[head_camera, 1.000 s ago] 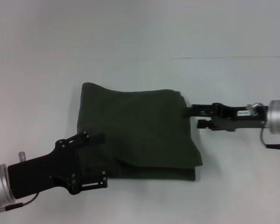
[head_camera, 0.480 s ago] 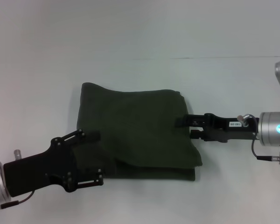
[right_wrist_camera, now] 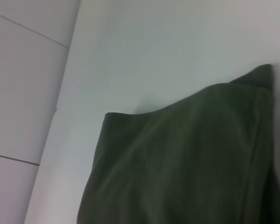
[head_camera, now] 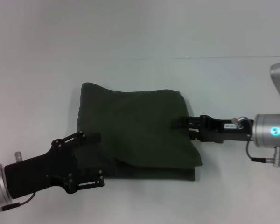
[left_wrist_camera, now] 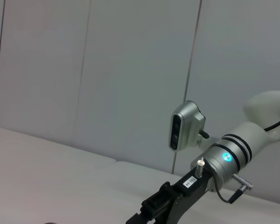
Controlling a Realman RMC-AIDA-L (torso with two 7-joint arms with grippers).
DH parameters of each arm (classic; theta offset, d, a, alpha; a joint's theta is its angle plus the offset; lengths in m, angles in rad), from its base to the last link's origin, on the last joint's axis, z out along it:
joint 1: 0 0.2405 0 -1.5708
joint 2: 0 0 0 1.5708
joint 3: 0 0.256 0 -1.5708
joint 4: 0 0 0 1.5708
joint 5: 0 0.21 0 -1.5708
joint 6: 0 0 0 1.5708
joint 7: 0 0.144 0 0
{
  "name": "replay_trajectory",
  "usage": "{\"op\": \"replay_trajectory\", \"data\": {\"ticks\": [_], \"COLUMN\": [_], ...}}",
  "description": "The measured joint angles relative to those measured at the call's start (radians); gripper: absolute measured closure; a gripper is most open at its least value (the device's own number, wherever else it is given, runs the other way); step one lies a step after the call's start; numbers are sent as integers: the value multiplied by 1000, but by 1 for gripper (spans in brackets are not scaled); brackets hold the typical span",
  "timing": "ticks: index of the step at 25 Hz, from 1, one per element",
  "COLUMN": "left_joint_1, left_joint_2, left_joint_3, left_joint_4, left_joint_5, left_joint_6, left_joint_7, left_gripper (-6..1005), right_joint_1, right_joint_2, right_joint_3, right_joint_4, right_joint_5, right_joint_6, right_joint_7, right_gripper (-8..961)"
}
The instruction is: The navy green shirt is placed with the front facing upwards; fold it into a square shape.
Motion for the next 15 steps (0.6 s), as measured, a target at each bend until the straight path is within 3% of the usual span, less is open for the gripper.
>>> {"op": "replay_trajectory", "data": {"ticks": [4, 8, 15], "left_joint_1": [2, 7, 10], "left_joint_2": [-1, -1, -3], "left_joint_3": [0, 0, 0], "left_joint_4": [-2, -2, -11], "left_joint_5": [0, -1, -2], "left_joint_6": [-5, -12, -19], "left_joint_7": [0, 1, 1], "left_gripper": [92, 92, 92], "right_joint_1": [17, 33, 39], "right_joint_2": [19, 24, 28], "right_joint_3": [-1, -3, -30], "right_joint_4": [0, 7, 12], "right_joint_5": [1, -1, 0], "right_joint_6": [19, 27, 62], "right_joint_7": [-6, -5, -5], "right_gripper": [111, 142, 320]}}
